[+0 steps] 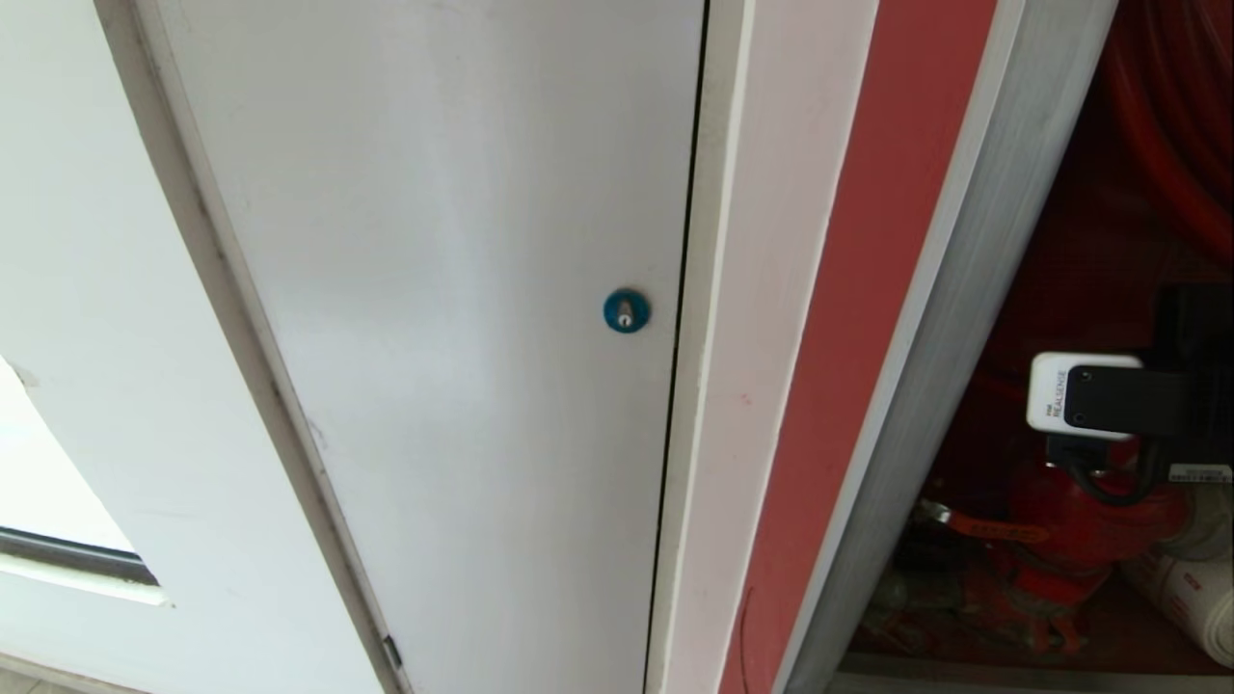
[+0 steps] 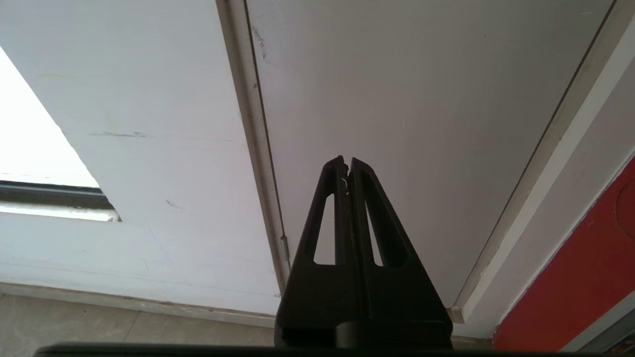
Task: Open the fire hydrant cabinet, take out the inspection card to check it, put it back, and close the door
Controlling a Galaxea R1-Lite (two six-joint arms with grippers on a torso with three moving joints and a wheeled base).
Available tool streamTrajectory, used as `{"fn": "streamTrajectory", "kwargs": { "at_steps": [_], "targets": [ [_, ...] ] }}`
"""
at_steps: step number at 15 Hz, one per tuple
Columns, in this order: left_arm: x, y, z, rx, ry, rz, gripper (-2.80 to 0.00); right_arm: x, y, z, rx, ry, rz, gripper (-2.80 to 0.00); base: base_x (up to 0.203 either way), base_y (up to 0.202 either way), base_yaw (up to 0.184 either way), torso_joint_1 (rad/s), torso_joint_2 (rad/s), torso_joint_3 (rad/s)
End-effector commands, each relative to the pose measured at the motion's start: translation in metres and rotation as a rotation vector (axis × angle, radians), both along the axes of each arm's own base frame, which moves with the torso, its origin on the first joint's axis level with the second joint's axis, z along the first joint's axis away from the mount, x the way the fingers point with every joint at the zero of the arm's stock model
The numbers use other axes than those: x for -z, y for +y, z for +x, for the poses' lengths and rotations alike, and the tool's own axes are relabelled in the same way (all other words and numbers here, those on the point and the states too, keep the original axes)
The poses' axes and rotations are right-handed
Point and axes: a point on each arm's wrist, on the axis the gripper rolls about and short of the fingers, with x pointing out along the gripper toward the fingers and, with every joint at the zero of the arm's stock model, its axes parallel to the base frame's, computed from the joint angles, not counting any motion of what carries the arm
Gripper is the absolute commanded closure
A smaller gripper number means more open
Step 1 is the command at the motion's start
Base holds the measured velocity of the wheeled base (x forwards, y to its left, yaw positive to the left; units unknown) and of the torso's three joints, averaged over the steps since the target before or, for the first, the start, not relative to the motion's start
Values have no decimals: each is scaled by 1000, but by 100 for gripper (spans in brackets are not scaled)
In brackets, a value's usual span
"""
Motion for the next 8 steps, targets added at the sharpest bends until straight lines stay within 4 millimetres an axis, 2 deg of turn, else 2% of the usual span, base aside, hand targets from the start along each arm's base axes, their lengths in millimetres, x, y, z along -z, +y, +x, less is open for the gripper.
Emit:
{"fn": "streamTrajectory", "kwargs": {
  "at_steps": [1,8],
  "targets": [
    [0,0,0,-1,2,0,0,2,1,3,-5,8,-8,0,0,0,0,0,0,0],
    [0,0,0,1,2,0,0,3,2,8,-8,3,-4,0,0,0,0,0,0,0]
  ]
}}
